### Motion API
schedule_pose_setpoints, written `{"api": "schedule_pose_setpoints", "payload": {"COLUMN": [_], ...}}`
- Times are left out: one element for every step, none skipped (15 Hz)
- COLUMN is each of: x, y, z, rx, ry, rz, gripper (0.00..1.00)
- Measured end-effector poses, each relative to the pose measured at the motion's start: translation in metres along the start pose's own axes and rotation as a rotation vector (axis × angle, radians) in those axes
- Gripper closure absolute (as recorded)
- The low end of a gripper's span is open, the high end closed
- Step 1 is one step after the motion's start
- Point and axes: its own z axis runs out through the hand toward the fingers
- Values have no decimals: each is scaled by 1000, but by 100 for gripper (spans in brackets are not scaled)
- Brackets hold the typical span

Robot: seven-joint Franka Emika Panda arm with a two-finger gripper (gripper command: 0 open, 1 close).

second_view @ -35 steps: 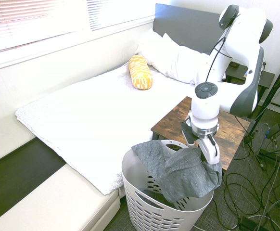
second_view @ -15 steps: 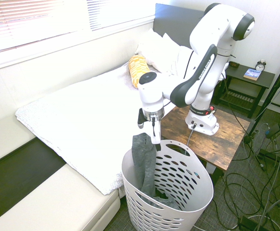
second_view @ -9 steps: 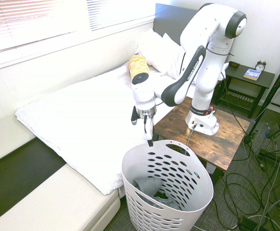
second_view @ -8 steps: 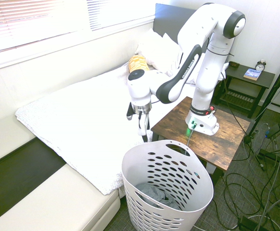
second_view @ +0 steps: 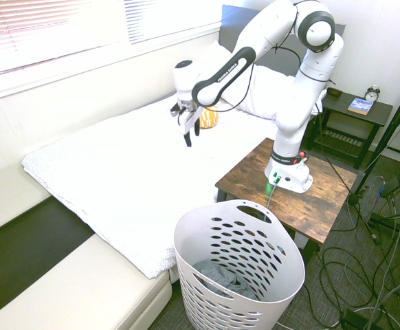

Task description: Put my clothes in the laundry bag

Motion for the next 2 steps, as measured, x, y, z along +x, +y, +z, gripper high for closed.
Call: {"api": "schedule_pose_setpoints", "payload": {"x": [34,58], "y": [32,58], "z": [3,7], "rx": [1,0], "ry": [-5,-9], "rz": [38,65], "gripper": [0,0]}}
